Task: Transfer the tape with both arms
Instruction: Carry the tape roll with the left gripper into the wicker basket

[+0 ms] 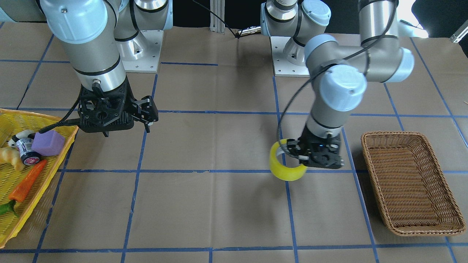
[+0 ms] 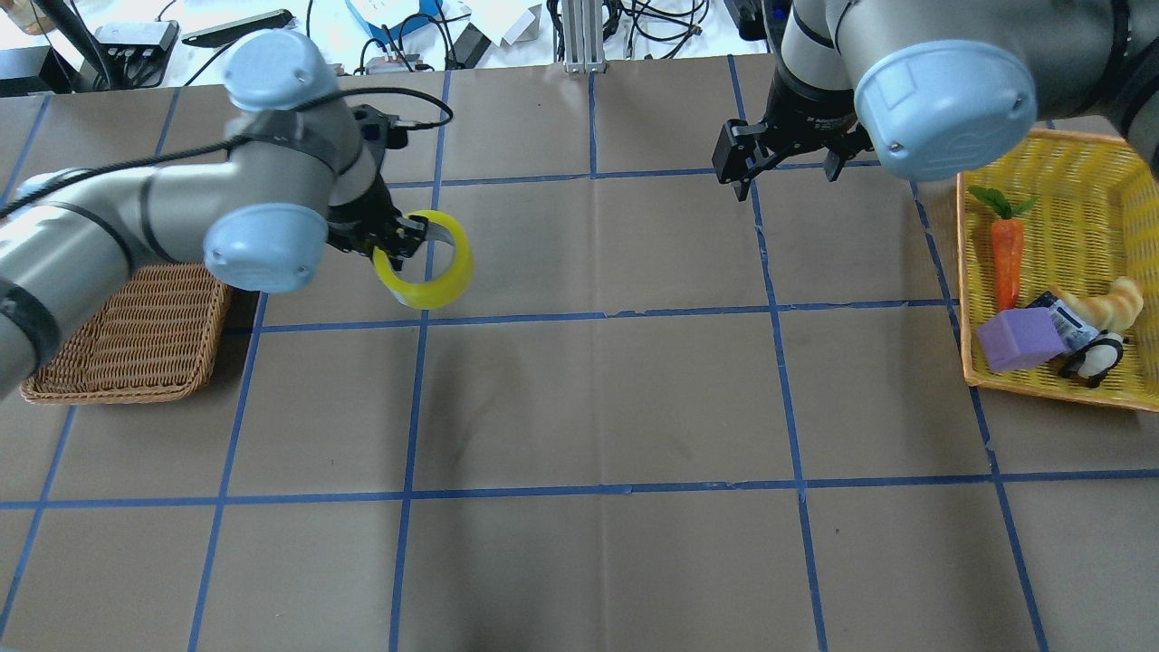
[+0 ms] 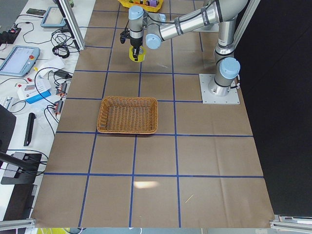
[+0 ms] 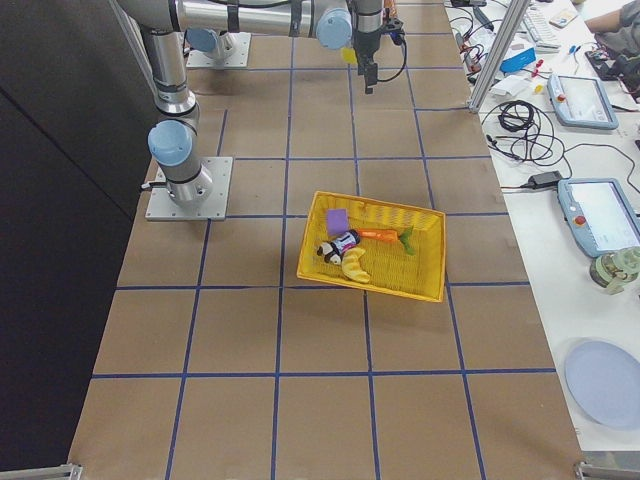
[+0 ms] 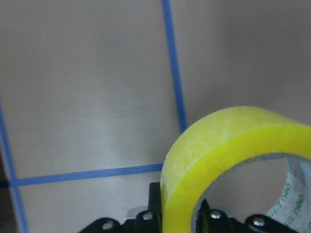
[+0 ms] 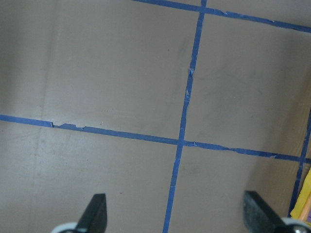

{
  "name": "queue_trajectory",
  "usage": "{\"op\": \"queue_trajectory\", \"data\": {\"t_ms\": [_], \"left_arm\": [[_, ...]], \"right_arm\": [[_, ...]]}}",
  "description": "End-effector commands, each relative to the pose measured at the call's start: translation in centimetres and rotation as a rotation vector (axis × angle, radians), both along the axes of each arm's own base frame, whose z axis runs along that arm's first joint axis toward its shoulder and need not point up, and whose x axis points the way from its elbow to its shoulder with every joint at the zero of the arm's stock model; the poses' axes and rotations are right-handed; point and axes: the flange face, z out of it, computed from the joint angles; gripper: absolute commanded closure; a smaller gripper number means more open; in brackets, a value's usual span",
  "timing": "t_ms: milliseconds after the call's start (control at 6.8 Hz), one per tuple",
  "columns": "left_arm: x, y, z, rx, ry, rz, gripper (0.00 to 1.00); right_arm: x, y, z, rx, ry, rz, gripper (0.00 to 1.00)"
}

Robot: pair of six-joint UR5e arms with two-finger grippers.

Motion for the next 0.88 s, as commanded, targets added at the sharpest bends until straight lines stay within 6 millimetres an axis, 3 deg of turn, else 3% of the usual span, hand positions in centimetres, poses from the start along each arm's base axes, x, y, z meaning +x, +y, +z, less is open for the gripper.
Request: {"op": "queue_trajectory", "data": {"t_ms": [0, 147, 294, 441, 588, 735], "left_arm": [[15.8, -2.3, 4.6, 0.073, 0.005, -0.16, 0.97], [22.0, -2.7, 4.9, 0.086, 0.005, -0.277, 0.95], [27.2, -3.2, 3.4, 0.1, 0.008, -0.349, 0.94], [32.1, -3.8, 0.3, 0.128, 0.029, -0.39, 0.94], [36.0, -4.6, -3.3, 0.11, 0.015, -0.4, 0.87], [36.7, -5.3, -5.9, 0.099, 0.0, -0.401, 0.73]], "right_arm": [[0.0, 0.0, -0.1, 0.002, 0.0, -0.001, 0.0], [0.0, 0.0, -0.2, 0.003, 0.0, -0.001, 0.0], [0.0, 0.0, -0.2, 0.003, 0.0, -0.001, 0.0], [0.0, 0.0, -0.2, 0.005, 0.002, -0.001, 0.0], [0.0, 0.0, -0.2, 0.005, 0.002, -0.001, 0.0], [0.0, 0.0, -0.2, 0.003, 0.0, -0.001, 0.0]]}}
